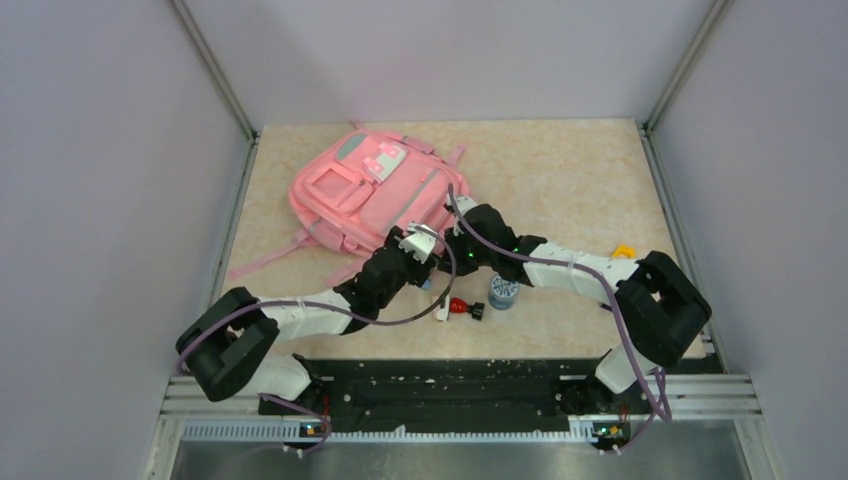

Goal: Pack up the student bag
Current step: Zip the student bag at the center of the board.

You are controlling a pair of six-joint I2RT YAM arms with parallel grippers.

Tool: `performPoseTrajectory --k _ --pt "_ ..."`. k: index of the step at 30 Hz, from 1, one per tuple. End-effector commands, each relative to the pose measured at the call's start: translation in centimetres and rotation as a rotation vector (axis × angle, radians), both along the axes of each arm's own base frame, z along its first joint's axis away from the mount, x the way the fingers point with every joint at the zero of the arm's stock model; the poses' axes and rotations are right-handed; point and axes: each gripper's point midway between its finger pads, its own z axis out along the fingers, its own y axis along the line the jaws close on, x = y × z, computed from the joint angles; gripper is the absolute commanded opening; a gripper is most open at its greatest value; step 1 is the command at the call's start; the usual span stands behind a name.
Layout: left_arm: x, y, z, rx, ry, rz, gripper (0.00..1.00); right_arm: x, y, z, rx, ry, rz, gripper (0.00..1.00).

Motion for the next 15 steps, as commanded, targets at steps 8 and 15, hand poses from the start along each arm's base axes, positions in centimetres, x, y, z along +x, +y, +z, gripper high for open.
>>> performPoseTrajectory --k 8,15 --pt "0.6 0.0 -0.1 -0.028 0.011 0.032 0.15 2.6 -0.4 2.3 -0.007 -0.132 -0.082 0.0" --pt "-0.1 2.0 0.0 -0.035 0.012 0.1 0.0 6.1 -4.4 2.4 -0.207 -0.248 -0.277 0.0"
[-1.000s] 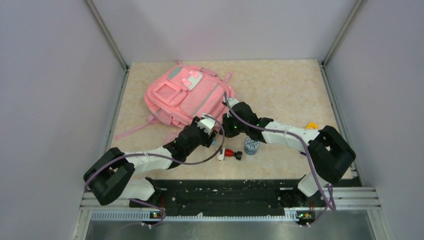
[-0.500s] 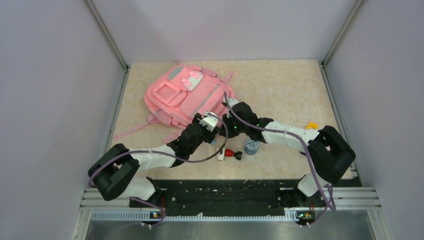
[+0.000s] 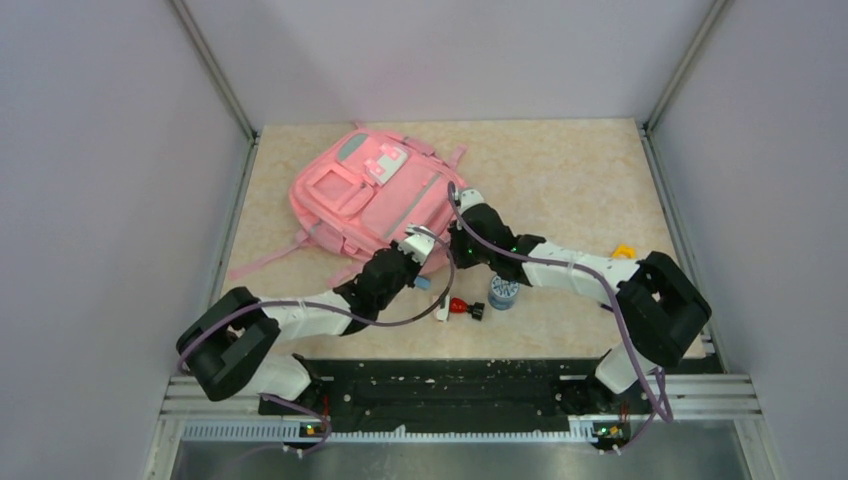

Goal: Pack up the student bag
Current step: Zip the student bag at the center of the board.

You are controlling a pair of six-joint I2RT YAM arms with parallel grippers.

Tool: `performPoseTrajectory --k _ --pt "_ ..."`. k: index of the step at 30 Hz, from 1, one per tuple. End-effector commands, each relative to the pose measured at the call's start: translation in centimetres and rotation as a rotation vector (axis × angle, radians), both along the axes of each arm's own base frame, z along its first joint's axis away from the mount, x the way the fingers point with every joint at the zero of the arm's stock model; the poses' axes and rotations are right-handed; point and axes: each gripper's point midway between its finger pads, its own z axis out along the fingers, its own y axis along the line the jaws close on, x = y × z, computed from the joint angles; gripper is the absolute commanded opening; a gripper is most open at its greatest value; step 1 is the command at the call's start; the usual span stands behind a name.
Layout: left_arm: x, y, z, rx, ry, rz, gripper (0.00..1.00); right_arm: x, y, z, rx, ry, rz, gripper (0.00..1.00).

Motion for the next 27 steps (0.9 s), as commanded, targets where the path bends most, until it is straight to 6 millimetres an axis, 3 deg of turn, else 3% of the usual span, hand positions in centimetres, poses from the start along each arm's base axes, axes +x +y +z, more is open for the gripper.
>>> performPoseTrajectory --k 1,11,19,23,25,27 --pt "0.0 2.4 1.1 -0.034 -0.026 0.111 0.0 3.3 -2.6 2.4 -0.121 -0.138 -0.142 0.0" --pt "-1.6 5.1 1.7 -0.145 -0.015 0.217 0.0 6.5 -4.5 0.6 -0.158 -0.102 -0.171 0.0" --pt "-2.6 8.1 3.0 -0.257 -0.004 0.371 0.0 10.8 -4.1 0.3 -0.1 -0.097 -0.115 0.0" --pt "-3.3 8.6 4.0 -0.262 0.003 0.371 0.0 11.3 -3.2 1.0 -0.089 -0.089 -0.058 0.0" --pt "-3.6 8.1 4.9 -0.274 -0.001 0.326 0.08 10.7 -2.5 1.5 -0.055 -0.087 -0.013 0.0" --pt "-3.8 6.8 6.0 -0.289 -0.009 0.244 0.29 9.9 -2.1 1.6 -0.031 -0.076 0.026 0.0"
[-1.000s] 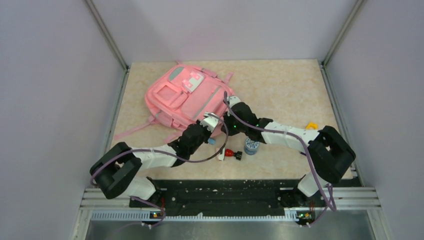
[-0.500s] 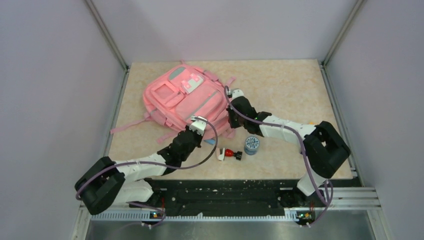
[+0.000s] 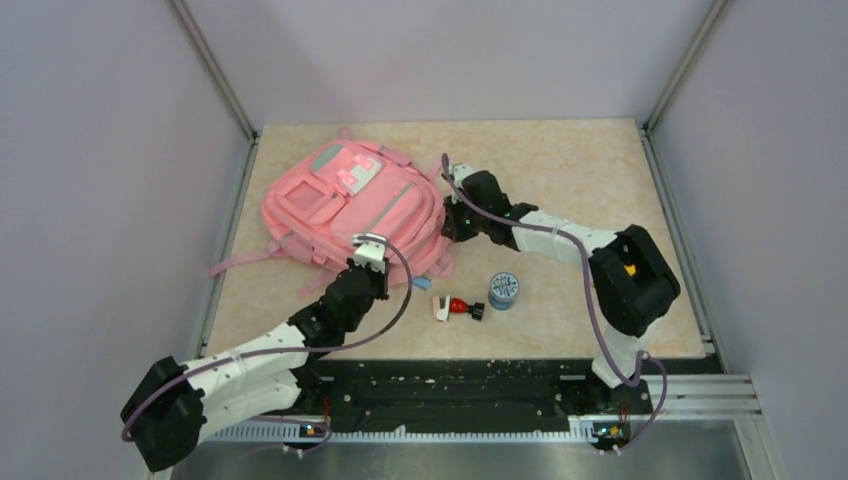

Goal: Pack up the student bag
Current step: Zip the student bag at the center of the board.

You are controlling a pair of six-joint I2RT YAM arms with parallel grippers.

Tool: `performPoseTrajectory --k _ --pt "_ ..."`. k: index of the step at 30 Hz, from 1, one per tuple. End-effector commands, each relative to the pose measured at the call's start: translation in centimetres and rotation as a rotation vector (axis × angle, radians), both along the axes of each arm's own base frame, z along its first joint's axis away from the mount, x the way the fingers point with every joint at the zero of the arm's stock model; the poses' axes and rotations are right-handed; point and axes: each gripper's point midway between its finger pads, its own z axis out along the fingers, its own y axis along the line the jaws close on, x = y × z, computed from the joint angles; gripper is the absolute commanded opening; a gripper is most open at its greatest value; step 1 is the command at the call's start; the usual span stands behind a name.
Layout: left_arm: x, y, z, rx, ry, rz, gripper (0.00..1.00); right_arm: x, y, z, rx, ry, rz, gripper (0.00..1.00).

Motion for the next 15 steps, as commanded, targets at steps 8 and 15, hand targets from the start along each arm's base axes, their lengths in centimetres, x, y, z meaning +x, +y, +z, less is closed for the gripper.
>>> performPoseTrajectory --k 8,15 --pt "2.4 -5.8 6.3 -0.109 -0.109 -0.165 0.65 1.5 -1.4 1.2 0.079 -0.019 0.003 0.0" --pt "6.4 -10.2 5.3 -0.053 -0.052 -0.198 0.71 1.1 -1.0 1.8 0.111 -0.012 0.018 0.0"
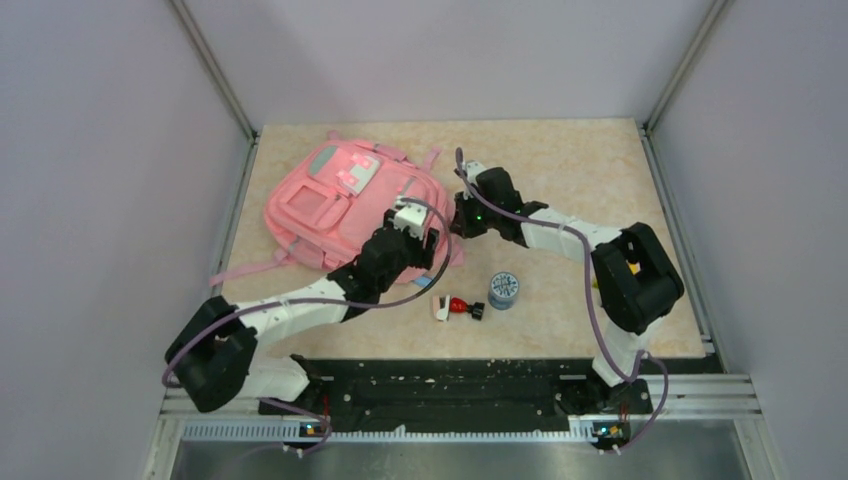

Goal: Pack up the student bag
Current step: Zip the student bag at the center of the board.

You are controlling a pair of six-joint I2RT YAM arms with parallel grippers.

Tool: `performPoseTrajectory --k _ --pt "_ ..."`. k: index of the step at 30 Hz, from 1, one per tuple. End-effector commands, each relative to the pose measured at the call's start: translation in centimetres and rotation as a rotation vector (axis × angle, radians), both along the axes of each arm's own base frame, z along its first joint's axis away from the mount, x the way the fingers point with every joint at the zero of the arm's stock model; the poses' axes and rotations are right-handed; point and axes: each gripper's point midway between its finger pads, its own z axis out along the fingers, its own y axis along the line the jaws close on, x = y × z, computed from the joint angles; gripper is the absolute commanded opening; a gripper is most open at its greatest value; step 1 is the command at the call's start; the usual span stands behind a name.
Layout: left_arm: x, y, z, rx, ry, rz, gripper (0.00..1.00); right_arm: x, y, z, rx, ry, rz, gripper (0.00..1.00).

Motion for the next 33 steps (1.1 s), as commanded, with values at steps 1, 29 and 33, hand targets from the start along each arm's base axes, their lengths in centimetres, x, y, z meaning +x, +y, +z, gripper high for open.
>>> performPoseTrajectory --k 1,29,33 --pt "2.5 -3.3 1.9 -0.034 -0.052 -0.054 0.73 -0.2 0.8 2.3 0.067 -0.034 0.025 0.0" --pt "2.5 0.4 -0.4 0.141 -0.077 0.038 0.0 1.9 -3.2 3.3 -0.112 -0.073 -0.137 0.0" --pt "1.2 2.1 1.4 0.168 -0.087 0.046 0.0 2.8 -4.6 4.7 -0.079 -0.06 -0.177 0.0"
